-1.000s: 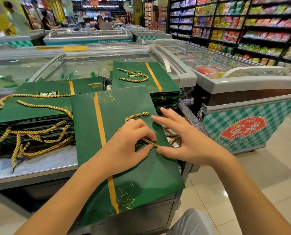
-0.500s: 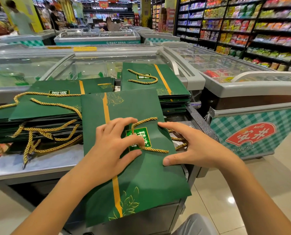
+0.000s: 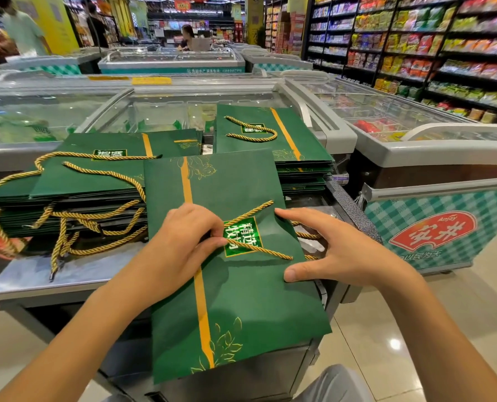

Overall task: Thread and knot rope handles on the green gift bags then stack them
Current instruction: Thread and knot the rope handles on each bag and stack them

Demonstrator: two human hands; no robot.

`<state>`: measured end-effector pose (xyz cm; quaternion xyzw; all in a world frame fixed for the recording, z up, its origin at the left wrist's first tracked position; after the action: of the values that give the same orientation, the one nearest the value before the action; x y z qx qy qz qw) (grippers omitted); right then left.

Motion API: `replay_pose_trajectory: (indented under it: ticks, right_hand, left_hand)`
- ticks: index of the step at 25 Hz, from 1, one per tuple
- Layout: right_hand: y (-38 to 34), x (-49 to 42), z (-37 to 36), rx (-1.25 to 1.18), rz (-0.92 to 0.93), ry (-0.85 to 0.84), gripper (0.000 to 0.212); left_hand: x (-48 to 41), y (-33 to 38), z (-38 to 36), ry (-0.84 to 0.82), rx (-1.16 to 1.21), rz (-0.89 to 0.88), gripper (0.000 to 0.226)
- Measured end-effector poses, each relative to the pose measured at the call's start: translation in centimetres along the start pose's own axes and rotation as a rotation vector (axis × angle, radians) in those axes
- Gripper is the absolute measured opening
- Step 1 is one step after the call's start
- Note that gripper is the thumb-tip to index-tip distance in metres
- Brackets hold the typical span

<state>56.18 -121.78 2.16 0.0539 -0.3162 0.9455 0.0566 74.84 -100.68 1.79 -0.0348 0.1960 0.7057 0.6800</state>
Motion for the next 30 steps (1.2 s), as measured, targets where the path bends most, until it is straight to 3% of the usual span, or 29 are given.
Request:
replay_pose_trajectory:
  ticks: [3, 7, 11, 19, 24, 30]
  right_hand:
    - [0.0, 0.0, 0.0, 0.006, 0.001, 0.001, 0.1]
    - [-0.1, 0.0, -0.1, 0.004, -0.004, -0.006, 0.099]
    - [-0.2, 0.1, -0.1, 0.007, -0.004, 0.001, 0.099]
    - [-0.3, 0.1, -0.1, 0.005, -0.013, 0.011, 0.097]
    - [-0.2, 0.0, -0.2, 0.005, -0.012, 0.012, 0.098]
    - [0.2, 0.0, -0.4, -0.147, 0.004, 0.052, 0.102]
  left_hand:
    - [0.3, 0.2, 0.3, 0.042, 0.161, 0.064, 0.007]
    - [0.2, -0.1, 0.8, 0.061, 0.527, 0.15, 0.022]
    - [0.1, -0.5, 0.6, 0.082, 0.648, 0.208, 0.02]
    - [0.4, -0.3, 1.2, 0.259, 0.968, 0.124, 0.03]
    - [0.1, -0.7, 0.9, 0.242, 0.997, 0.119, 0.037]
    - [0.2, -0.2, 0.1, 0.293, 0.623, 0.218, 0.044]
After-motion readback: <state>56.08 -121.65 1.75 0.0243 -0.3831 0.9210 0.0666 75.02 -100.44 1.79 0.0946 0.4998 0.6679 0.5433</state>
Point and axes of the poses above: each hand's wrist, its own x-axis away from the middle knuckle, its own z-axis out of the back of the hand, y = z × x, the point moved 2 cm from there along -x, towards the middle knuckle, and after that the axes turned 15 degrees about -y, right-handed, at the moved point
